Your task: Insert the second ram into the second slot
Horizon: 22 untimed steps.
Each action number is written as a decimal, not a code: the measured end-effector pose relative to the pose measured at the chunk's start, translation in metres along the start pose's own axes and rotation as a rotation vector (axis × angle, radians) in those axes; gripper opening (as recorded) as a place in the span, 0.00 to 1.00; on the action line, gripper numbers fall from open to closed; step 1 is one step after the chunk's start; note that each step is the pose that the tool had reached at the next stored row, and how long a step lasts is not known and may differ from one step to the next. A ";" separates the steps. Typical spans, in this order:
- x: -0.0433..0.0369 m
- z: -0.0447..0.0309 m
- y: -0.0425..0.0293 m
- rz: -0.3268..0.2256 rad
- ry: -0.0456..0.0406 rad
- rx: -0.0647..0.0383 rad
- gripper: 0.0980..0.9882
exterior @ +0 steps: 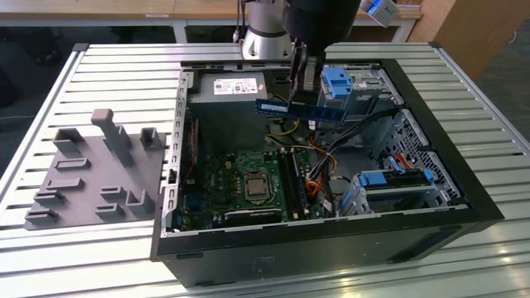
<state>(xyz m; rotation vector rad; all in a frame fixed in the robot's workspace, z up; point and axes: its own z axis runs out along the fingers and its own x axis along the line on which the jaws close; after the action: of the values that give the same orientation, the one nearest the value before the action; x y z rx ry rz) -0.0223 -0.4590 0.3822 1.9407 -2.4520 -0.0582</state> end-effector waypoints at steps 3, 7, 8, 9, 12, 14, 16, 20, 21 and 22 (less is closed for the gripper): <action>0.0000 0.0000 0.0000 0.014 -0.0005 0.000 0.04; 0.0000 0.0000 0.0000 0.030 -0.0012 0.000 0.04; 0.0000 0.0000 0.0000 0.034 -0.0013 0.000 0.04; 0.0000 0.0000 0.0000 0.038 -0.0015 0.000 0.04; 0.0000 0.0000 0.0000 0.049 -0.0018 0.001 0.04; 0.0000 0.0000 0.0000 0.057 -0.0022 0.001 0.04; 0.0000 0.0000 0.0000 0.067 -0.0025 0.001 0.04; 0.0000 0.0000 0.0000 0.087 -0.0033 0.001 0.04; 0.0000 0.0000 0.0000 0.092 -0.0034 0.001 0.04; 0.0000 0.0000 0.0000 0.097 -0.0037 0.001 0.04</action>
<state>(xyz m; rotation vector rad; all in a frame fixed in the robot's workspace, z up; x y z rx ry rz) -0.0223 -0.4590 0.3822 1.8210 -2.5443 -0.0593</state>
